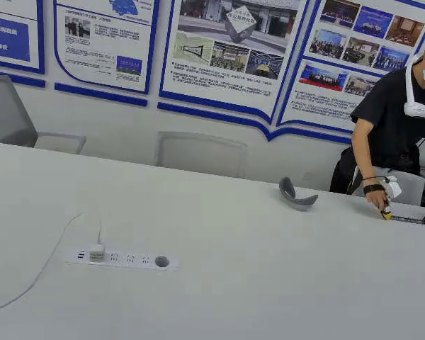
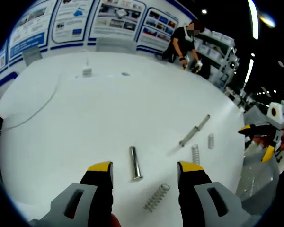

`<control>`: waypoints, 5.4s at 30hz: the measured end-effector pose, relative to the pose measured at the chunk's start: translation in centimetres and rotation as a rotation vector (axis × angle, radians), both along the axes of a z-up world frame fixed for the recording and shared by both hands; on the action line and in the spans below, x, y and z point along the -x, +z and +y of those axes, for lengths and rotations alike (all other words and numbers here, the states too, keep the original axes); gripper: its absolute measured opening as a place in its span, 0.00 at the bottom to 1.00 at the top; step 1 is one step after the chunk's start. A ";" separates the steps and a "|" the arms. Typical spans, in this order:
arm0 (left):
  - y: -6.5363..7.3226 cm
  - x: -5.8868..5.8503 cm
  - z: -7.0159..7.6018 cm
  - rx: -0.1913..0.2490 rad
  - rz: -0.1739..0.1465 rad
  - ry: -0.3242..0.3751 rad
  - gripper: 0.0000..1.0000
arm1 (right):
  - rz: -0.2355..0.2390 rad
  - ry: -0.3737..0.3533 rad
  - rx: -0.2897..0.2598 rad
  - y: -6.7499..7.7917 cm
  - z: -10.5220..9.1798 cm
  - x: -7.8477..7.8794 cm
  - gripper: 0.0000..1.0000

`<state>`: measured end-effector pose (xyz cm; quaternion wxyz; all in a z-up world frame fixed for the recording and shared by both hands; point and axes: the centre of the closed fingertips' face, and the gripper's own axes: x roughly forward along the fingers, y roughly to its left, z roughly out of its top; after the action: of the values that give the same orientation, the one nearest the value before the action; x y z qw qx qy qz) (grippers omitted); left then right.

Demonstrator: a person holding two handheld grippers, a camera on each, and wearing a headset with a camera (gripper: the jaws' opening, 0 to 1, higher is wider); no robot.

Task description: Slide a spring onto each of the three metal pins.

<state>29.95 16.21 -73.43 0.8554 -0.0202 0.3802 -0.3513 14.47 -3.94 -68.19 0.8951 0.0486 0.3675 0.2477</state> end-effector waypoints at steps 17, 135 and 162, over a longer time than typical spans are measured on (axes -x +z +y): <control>-1.7 -1.5 -1.3 -0.034 0.019 0.001 0.34 | 0.018 -0.013 -0.001 -0.4 -0.3 0.4 0.89; 0.6 -0.5 0.0 -0.214 -0.158 0.028 0.07 | 0.011 -0.080 -0.058 -0.5 -0.8 0.7 0.86; 0.7 -0.4 -0.3 -0.233 -0.187 0.034 0.08 | 0.012 -0.079 -0.061 -0.5 -0.6 0.7 0.86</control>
<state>30.39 15.93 -72.77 0.8894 0.1059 0.3365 -0.2907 13.80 -4.56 -68.67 0.9002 0.0920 0.3628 0.2228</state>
